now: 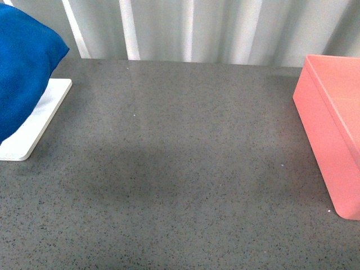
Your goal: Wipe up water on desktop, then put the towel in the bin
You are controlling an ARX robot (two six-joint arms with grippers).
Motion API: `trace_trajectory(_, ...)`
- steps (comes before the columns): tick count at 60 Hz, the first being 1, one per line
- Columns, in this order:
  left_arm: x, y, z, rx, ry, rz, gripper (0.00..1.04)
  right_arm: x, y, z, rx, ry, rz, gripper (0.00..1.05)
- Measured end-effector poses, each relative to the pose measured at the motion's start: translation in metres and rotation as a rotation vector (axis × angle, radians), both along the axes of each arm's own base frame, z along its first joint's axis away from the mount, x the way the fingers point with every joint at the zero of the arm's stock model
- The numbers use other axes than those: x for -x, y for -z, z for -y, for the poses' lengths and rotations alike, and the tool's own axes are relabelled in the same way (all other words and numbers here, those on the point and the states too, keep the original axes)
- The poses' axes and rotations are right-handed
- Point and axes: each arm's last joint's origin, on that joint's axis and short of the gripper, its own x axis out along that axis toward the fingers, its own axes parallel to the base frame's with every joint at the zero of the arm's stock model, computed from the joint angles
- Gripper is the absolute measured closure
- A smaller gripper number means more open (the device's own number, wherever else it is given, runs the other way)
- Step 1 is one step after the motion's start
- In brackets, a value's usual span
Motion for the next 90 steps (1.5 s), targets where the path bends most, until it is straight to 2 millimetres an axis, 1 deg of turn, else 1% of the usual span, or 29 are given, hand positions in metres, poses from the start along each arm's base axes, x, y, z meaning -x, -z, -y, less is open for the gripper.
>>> trace_trajectory(57, 0.000, 0.000, 0.000, 0.000, 0.000, -0.001, 0.07, 0.000, 0.000, 0.000, 0.000, 0.000, 0.000, 0.07)
trace_trajectory(58, 0.000, 0.000, 0.000, 0.001, -0.007, -0.011, 0.07, 0.000, 0.000, 0.000, 0.000, 0.000, 0.000, 0.07)
trace_trajectory(61, -0.001, 0.001, 0.001, 0.012, -0.089, -0.213, 0.07, 0.000, 0.000, 0.000, 0.000, 0.000, 0.000, 0.07)
trace_trajectory(63, -0.003, -0.003, 0.003, -0.011, -0.144, -0.406, 0.07, 0.000, 0.000, 0.000, 0.000, 0.000, 0.000, 0.07)
trace_trajectory(64, -0.004, -0.006, 0.004, -0.024, -0.156, -0.448, 0.07, 0.000, 0.000, 0.000, 0.000, 0.000, 0.000, 0.07)
trace_trajectory(66, -0.010, -0.013, 0.005, -0.065, -0.184, -0.571, 0.07, 0.000, 0.000, 0.000, 0.000, 0.000, 0.001, 0.07)
trace_trajectory(68, -0.017, -0.021, 0.007, -0.082, -0.181, -0.608, 0.07, 0.000, 0.000, 0.000, 0.000, 0.000, 0.001, 0.07)
trace_trajectory(70, -0.027, -0.031, 0.009, -0.088, -0.174, -0.612, 0.07, 0.000, 0.000, 0.000, 0.000, -0.001, 0.000, 0.07)
trace_trajectory(74, -0.050, -0.058, 0.013, -0.089, -0.148, -0.559, 0.07, 0.000, 0.000, 0.000, 0.000, 0.001, 0.000, 0.07)
trace_trajectory(76, -0.068, -0.076, 0.016, -0.090, -0.133, -0.513, 0.07, 0.000, 0.000, 0.000, 0.000, 0.000, 0.001, 0.07)
trace_trajectory(77, -0.073, -0.080, 0.017, -0.094, -0.129, -0.503, 0.07, 0.000, 0.000, 0.000, 0.000, 0.000, 0.001, 0.07)
trace_trajectory(78, -0.082, -0.088, 0.019, -0.097, -0.117, -0.484, 0.07, 0.000, 0.000, 0.000, 0.000, 0.000, 0.001, 0.07)
trace_trajectory(79, -0.087, -0.091, 0.019, -0.096, -0.112, -0.476, 0.07, 0.000, 0.000, 0.000, 0.000, 0.000, 0.001, 0.07)
trace_trajectory(81, -0.108, -0.104, 0.023, -0.102, -0.090, -0.454, 0.07, 0.000, 0.000, 0.000, 0.000, 0.001, 0.001, 0.07)
trace_trajectory(82, -0.113, -0.107, 0.024, -0.102, -0.084, -0.451, 0.07, 0.000, 0.000, 0.000, 0.000, 0.000, 0.001, 0.07)
trace_trajectory(84, -0.135, -0.115, 0.028, -0.116, -0.054, -0.454, 0.07, 0.000, 0.000, 0.000, 0.000, 0.000, 0.001, 0.07)
trace_trajectory(85, -0.140, -0.117, 0.029, -0.119, -0.047, -0.459, 0.07, 0.000, 0.000, 0.000, 0.000, 0.000, 0.001, 0.07)
trace_trajectory(87, -0.163, -0.119, 0.033, -0.141, -0.026, -0.491, 0.07, 0.000, 0.000, 0.000, 0.000, 0.000, 0.001, 0.07)
trace_trajectory(90, -0.196, -0.114, 0.040, -0.182, -0.007, -0.558, 0.07, 0.000, 0.000, 0.000, 0.000, 0.000, 0.001, 0.07)
